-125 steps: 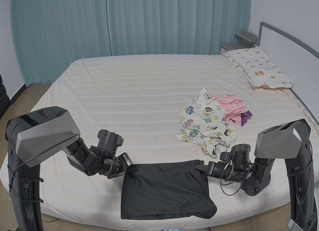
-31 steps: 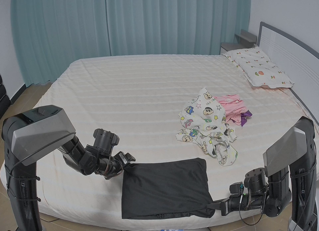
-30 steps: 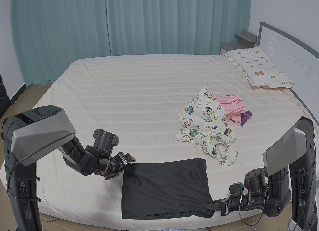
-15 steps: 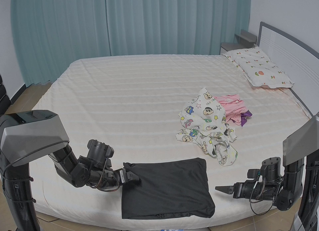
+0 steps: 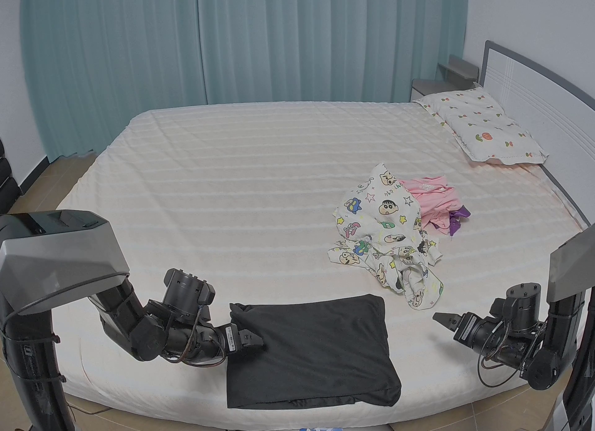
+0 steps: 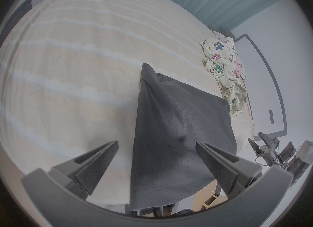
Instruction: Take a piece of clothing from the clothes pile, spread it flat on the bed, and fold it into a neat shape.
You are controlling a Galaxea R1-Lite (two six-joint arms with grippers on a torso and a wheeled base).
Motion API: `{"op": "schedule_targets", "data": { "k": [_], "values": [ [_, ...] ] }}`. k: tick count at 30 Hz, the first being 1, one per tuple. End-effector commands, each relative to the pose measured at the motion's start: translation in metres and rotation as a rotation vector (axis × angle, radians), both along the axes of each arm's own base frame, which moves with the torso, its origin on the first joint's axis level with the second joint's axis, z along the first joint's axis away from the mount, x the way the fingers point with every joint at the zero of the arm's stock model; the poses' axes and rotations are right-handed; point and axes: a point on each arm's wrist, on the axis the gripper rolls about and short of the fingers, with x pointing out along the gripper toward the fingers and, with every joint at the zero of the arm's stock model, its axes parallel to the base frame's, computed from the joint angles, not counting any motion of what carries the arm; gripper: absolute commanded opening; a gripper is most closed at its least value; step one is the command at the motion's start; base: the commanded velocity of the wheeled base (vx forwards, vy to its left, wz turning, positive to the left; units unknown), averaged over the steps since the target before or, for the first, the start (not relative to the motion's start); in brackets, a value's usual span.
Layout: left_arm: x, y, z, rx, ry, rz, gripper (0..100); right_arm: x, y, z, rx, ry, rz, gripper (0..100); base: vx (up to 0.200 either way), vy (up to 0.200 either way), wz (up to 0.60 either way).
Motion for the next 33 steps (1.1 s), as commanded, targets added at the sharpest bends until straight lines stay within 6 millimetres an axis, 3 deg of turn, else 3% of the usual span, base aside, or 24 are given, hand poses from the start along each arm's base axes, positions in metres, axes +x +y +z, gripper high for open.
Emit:
{"op": "schedule_targets", "data": {
  "k": [1,17,23,27,33],
  "values": [
    [-0.001,-0.011,0.002,-0.025,0.004,0.007,100,-0.003,-0.001,0.003,0.017,-0.007,-0.018,100,0.0,0.0,0.0],
    [0.0,-0.017,0.0,0.011,-0.031,0.047,100,-0.004,0.0,0.003,0.015,-0.009,-0.064,100,-0.038,0.0,0.0],
    [0.015,-0.022,-0.005,-0.004,-0.099,0.069,100,-0.004,0.002,0.004,0.017,-0.014,-0.053,100,0.0,0.0,0.0],
    [0.026,-0.023,-0.019,0.039,-0.116,0.1,100,-0.004,0.003,0.004,0.018,-0.015,-0.052,100,0.0,0.0,0.0],
    [0.035,-0.022,-0.017,0.016,-0.133,0.094,100,-0.005,0.004,0.006,0.022,-0.023,-0.047,100,0.0,0.0,0.0]
  ]
}}
